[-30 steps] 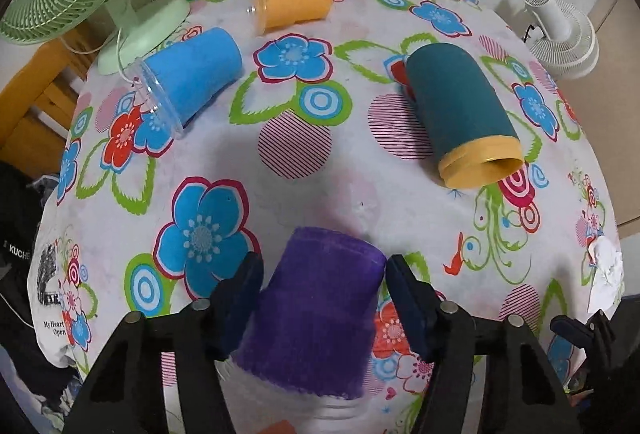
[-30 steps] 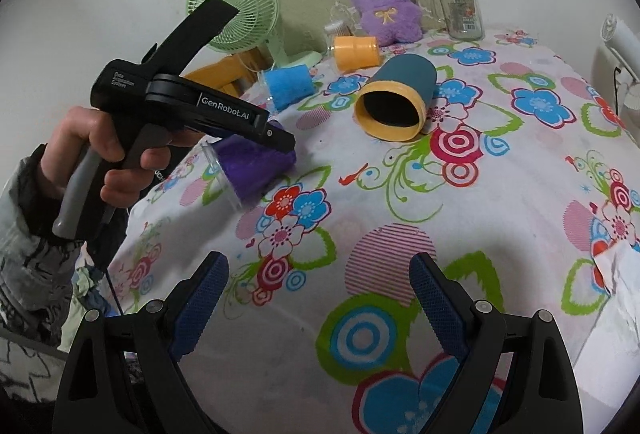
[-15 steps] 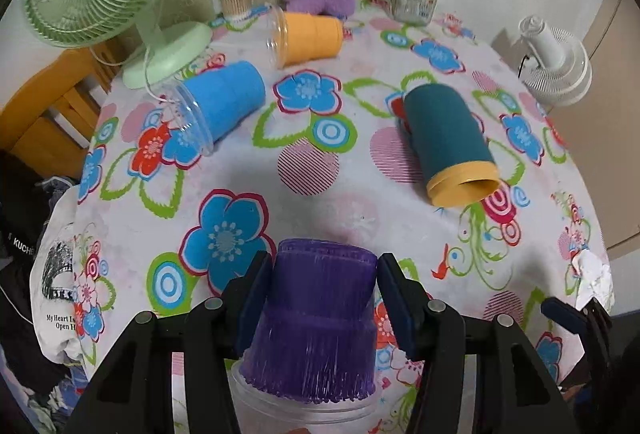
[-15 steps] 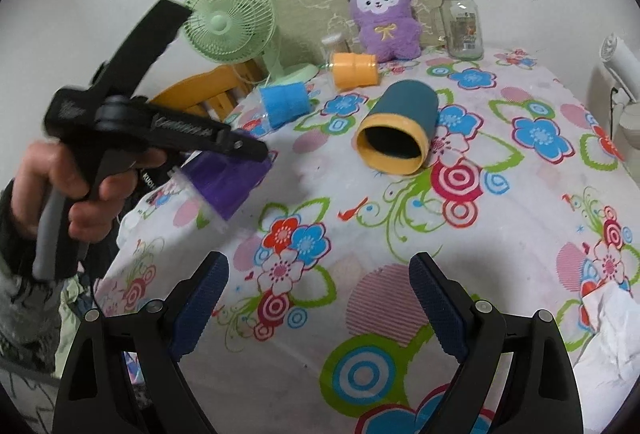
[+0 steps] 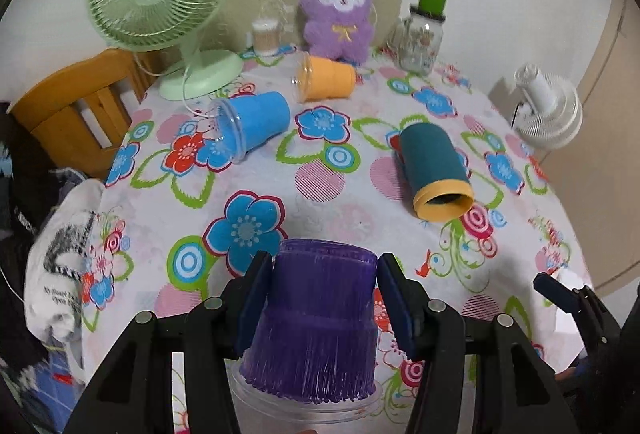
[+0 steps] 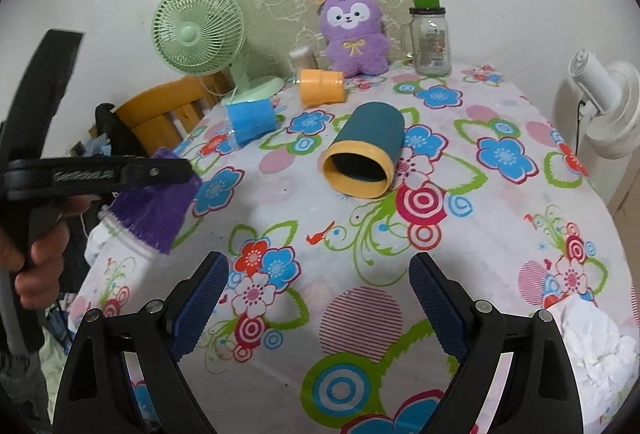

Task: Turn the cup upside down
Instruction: 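Turn the purple cup rim-down with the left gripper, then lower the inverted purple cup onto the table and open the left gripper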

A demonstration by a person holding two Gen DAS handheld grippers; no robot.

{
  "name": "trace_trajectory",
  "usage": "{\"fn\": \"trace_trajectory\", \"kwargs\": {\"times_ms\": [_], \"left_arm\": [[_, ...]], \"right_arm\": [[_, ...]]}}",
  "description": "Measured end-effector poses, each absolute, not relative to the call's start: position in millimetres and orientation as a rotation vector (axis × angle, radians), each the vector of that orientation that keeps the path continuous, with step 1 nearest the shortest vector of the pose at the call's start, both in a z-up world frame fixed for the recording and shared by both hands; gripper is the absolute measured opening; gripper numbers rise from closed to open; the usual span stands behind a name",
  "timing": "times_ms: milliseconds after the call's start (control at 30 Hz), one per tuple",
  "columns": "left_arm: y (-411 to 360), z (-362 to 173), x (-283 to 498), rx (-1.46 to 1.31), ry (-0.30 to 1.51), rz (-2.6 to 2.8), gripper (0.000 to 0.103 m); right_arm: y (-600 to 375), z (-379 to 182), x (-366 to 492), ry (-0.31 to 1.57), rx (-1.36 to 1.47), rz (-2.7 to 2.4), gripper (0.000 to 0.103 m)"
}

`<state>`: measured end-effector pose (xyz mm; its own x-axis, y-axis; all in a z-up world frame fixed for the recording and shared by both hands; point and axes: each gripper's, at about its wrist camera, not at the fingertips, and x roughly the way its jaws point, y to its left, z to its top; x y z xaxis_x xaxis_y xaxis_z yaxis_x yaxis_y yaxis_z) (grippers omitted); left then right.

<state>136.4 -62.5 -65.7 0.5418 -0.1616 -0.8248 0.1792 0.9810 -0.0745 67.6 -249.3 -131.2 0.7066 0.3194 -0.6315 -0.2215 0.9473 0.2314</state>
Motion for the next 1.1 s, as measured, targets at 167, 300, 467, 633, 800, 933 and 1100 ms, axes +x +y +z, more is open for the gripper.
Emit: {"fn": "trace_trajectory", "kwargs": {"times_ms": [167,300,467,633,800,933,1100], "left_arm": [[-56.4,-70.9,124.5,-0.004,0.982,-0.179,0.056],[-49.7,-69.0,112.3,-0.021,0.944,-0.154,0.056],[-44.9,-67.6,100.9,-0.082,0.885,-0.147,0.056],[-47.3,-68.4,88.3,-0.130,0.787,-0.121,0.056],[-44.6,-83.4,70.8,-0.193,0.728,-0.118,0.057],[-40.2,-103.8,56.5,-0.198,0.785,-0.101,0.059],[-32.1,-108.6,38.2,-0.194,0.806,-0.085,0.066]], "right_arm": [[-249.3,-132.2,68.4,0.733,0.133,0.265,0.093],[-255.7,-133.6,71.5,0.724,0.120,0.155,0.093],[-254.8,-131.6,71.4,0.714,0.093,0.123,0.093],[-252.9,-129.3,68.2,0.690,0.066,0.096,0.093],[-251.0,-133.1,65.3,0.700,0.071,0.124,0.093],[-246.4,-136.8,63.2,0.715,0.070,0.156,0.093],[-239.1,-139.7,60.5,0.730,0.075,0.190,0.093]]}}
